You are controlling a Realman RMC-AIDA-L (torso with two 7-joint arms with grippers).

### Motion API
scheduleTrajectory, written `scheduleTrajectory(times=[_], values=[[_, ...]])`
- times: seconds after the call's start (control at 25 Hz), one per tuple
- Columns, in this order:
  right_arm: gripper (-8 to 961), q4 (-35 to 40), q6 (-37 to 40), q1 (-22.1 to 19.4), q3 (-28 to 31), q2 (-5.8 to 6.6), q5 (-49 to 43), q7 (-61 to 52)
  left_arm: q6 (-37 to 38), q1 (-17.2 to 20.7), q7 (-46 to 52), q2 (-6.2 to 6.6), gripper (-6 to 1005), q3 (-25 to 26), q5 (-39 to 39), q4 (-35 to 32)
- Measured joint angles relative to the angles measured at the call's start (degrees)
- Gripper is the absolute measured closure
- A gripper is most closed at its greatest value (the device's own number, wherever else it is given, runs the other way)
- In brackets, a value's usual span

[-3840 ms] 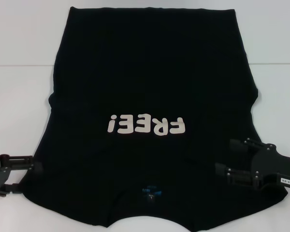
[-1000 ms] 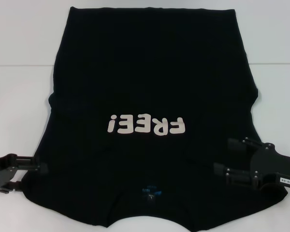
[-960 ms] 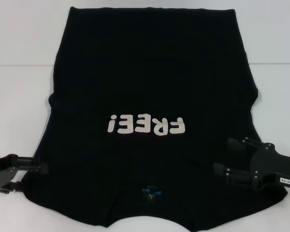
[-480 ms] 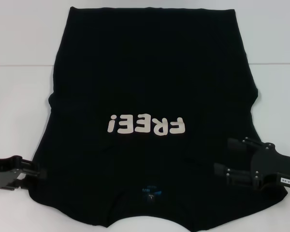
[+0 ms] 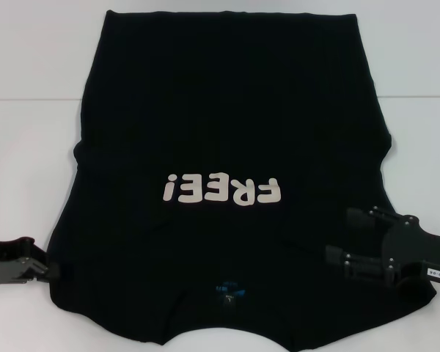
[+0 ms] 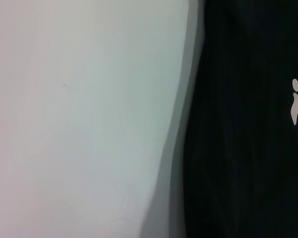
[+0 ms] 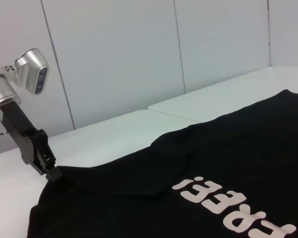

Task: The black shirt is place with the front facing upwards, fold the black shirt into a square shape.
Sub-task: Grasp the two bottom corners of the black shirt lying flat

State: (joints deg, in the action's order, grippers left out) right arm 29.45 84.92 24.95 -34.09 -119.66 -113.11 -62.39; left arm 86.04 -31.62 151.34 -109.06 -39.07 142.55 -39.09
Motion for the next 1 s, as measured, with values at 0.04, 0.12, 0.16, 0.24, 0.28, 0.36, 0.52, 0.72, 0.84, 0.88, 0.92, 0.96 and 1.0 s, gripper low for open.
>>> scheduleTrajectory(times=[0.04, 0.12, 0.16, 0.24, 0.28, 0.36, 0.52, 0.72, 0.84, 0.88, 0.92, 0.96, 1.0], values=[[53, 0.0, 0.02, 0.0, 0.0, -0.01, 0.0, -0.02, -0.01, 0.02, -0.02, 0.0, 654, -0.08, 0.0, -0.02], [53, 0.0, 0.19, -0.03, 0.0, -0.02, 0.0, -0.08, -0.04, 0.16, -0.06, 0.01, 722, -0.63, 0.03, -0.19], [53, 0.0, 0.32, -0.03, -0.01, -0.03, 0.0, -0.08, -0.05, 0.24, -0.06, 0.01, 755, -0.99, 0.05, -0.39], [53, 0.0, 0.69, -0.04, 0.02, -0.04, 0.0, -0.06, -0.01, 0.37, -0.08, -0.01, 823, -1.45, 0.09, -0.94], [53, 0.0, 0.8, -0.05, 0.06, -0.04, 0.0, -0.04, 0.11, 0.39, -0.1, -0.06, 857, -1.47, 0.09, -1.09], [53, 0.0, 1.04, -0.06, 0.13, -0.04, 0.02, -0.02, 0.45, 0.45, -0.14, -0.17, 883, -1.48, 0.09, -1.29], [53, 0.0, 1.59, -0.15, 0.48, 0.01, 0.08, 0.0, 1.58, 0.57, -0.78, -0.34, 924, -1.32, 0.07, -1.37], [53, 0.0, 1.71, -0.3, 0.73, 0.04, 0.09, 0.13, 2.27, 0.73, -1.81, -0.86, 937, -0.68, -0.19, -1.43], [54, 0.0, 1.84, -0.38, 0.78, 0.05, 0.09, 0.15, 2.21, 0.88, -2.24, -1.28, 939, 0.95, -0.4, -1.44], [54, 0.0, 1.97, -0.39, 0.81, 0.05, 0.1, 0.15, 2.26, 0.92, -2.46, -1.31, 940, 1.34, -0.41, -1.46], [54, 0.0, 2.14, -0.43, 0.95, 0.05, 0.1, 0.16, 2.35, 0.98, -2.65, -1.31, 941, 1.64, -0.41, -1.52], [54, 0.01, 2.31, -0.47, 1.14, 0.05, 0.09, 0.16, 2.39, 1.06, -2.83, -1.3, 942, 1.87, -0.41, -1.57], [54, 0.01, 2.58, -0.49, 1.38, 0.05, 0.1, 0.16, 2.41, 1.14, -2.96, -1.29, 943, 2.04, -0.41, -1.62]])
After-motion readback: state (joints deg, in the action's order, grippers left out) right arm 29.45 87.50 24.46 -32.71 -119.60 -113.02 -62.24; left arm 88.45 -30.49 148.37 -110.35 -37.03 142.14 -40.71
